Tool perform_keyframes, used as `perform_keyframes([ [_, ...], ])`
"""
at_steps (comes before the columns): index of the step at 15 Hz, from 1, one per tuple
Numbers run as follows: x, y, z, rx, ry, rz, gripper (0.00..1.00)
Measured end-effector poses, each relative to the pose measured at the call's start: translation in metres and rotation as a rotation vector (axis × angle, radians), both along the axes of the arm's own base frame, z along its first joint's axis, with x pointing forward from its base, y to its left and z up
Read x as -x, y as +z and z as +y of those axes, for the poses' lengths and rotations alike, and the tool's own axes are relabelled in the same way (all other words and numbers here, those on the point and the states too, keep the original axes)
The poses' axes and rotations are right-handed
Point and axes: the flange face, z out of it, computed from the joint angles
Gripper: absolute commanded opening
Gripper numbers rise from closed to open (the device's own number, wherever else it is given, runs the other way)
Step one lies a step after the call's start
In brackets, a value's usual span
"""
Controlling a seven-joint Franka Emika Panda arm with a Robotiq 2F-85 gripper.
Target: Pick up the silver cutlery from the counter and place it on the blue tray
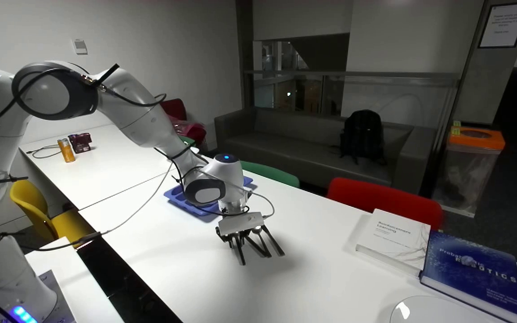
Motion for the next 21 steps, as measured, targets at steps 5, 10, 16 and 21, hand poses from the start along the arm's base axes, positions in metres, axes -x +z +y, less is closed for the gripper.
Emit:
perform_keyframes([
  [5, -0.001, 0.001, 0.0, -0.003, -0.001, 0.003, 0.03],
  [10, -0.008, 0.009, 0.009, -0.002, 0.002, -0.01, 0.03],
  [16, -0.029, 0.057, 0.057, 0.02, -0.042, -0.067, 0.03],
  [21, -0.043, 0.105, 0.119, 0.006, -0.232, -0.13, 0.03],
])
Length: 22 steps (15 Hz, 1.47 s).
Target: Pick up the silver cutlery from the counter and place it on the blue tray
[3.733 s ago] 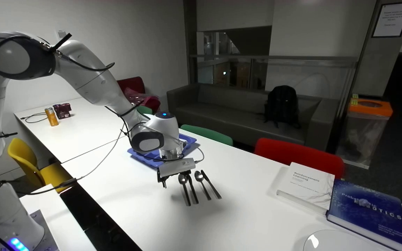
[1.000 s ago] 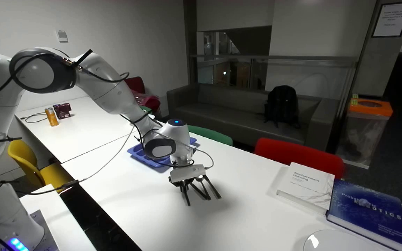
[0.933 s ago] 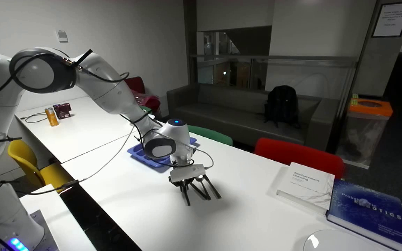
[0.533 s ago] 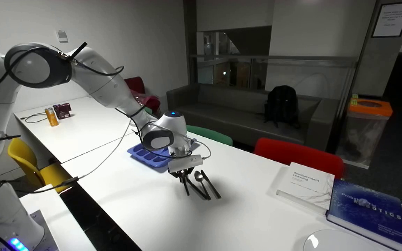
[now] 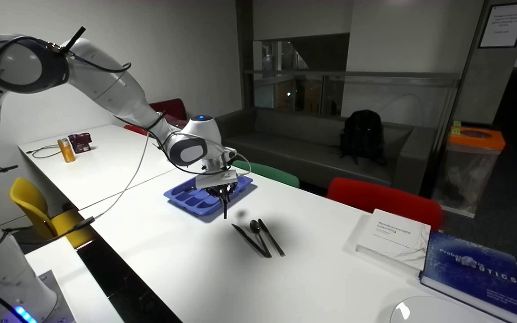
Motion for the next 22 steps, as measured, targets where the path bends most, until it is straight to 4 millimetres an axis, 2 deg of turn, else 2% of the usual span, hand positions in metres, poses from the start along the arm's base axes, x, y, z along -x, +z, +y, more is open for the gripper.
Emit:
perform_keyframes([
  [2, -0.003, 0.014, 0.024, -0.018, -0.094, -0.021, 0.03],
  [5, -0.004, 0.025, 0.057, -0.041, -0.207, -0.038, 0.03],
  [9, -0.001, 0.023, 0.097, -0.035, -0.294, -0.032, 0.03],
  [12, 0.002, 0.017, 0.118, -0.042, -0.346, -0.022, 0.03],
  [13, 0.002, 0.016, 0.124, -0.045, -0.363, -0.02, 0.13],
  [16, 0.003, 0.012, 0.132, -0.045, -0.387, -0.016, 0.13],
  [22, 0.003, 0.01, 0.132, -0.044, -0.388, -0.013, 0.13],
])
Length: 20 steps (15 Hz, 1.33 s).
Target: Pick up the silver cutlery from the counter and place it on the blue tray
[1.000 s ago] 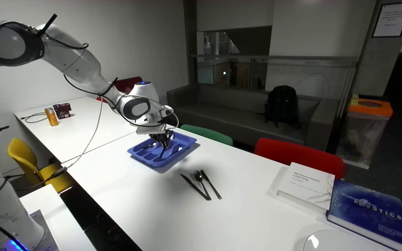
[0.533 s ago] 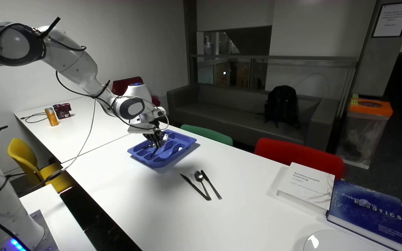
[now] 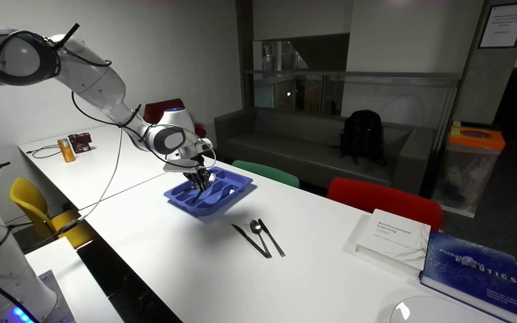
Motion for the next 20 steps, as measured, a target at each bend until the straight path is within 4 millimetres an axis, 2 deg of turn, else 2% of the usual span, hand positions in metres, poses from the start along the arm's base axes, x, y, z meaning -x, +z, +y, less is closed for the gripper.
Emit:
perform_keyframes([
  [1, 0.0, 0.0, 0.0, 0.0, 0.0, 0.0, 0.13],
  [2, 0.0, 0.0, 0.0, 0.0, 0.0, 0.0, 0.03],
  [11, 0.0, -0.01, 0.007, -0.006, -0.039, 0.012, 0.03],
  [20, -0.023, -0.022, 0.041, -0.012, -0.104, -0.013, 0.03],
])
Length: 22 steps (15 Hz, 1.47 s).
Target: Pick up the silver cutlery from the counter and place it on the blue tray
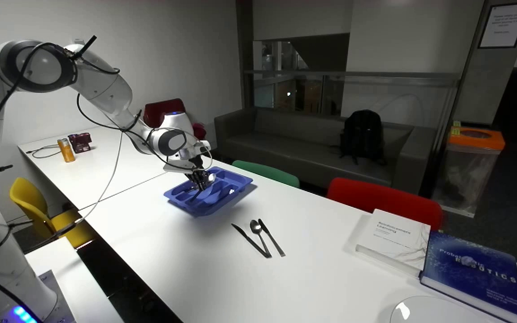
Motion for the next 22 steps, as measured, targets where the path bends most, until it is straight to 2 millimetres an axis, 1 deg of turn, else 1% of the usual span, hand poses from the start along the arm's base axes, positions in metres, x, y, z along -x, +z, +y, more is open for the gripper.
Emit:
perform_keyframes([
  [5, -0.015, -0.009, 0.02, -0.009, -0.034, -0.01, 0.03],
  [9, -0.026, -0.015, 0.028, -0.018, -0.102, -0.023, 0.03],
  [15, -0.034, -0.022, 0.023, -0.017, -0.171, -0.03, 0.03],
  [22, -0.034, -0.036, 0.021, -0.011, -0.18, -0.013, 0.03],
])
